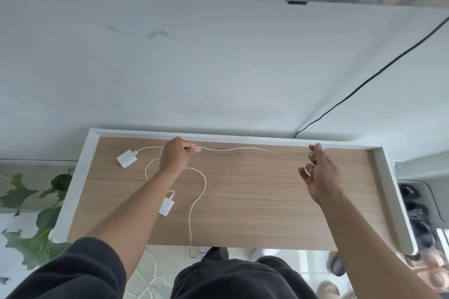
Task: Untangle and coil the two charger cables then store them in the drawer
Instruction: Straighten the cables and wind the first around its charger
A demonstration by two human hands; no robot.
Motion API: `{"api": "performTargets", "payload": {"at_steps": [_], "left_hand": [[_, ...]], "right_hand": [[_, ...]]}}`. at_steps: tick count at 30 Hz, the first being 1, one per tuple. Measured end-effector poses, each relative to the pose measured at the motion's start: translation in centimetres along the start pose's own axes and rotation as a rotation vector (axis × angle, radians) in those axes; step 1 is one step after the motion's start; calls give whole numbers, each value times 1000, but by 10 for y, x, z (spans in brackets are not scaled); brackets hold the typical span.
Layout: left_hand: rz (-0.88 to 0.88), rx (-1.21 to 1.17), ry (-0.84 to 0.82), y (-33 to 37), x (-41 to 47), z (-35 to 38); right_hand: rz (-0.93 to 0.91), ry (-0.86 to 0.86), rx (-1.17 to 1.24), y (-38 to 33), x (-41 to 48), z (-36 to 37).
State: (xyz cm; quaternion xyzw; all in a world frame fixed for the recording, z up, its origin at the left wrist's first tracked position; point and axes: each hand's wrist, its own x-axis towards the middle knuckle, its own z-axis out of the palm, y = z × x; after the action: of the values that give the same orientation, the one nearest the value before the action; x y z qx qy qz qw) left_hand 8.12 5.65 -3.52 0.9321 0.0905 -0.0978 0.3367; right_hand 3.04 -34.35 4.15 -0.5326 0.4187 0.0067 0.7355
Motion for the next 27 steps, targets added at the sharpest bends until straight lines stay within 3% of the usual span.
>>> {"api": "performTargets", "payload": {"at_steps": [11, 22, 27], "left_hand": [[115, 80, -146, 49, 4, 64], [25, 37, -69, 51, 18, 110], [15, -37, -232, 52, 21, 115]], "right_hand": [[-18, 54, -93, -23, 47, -67], [180, 32, -103, 4, 98, -94], [223, -7, -35, 11, 104, -95]]}}
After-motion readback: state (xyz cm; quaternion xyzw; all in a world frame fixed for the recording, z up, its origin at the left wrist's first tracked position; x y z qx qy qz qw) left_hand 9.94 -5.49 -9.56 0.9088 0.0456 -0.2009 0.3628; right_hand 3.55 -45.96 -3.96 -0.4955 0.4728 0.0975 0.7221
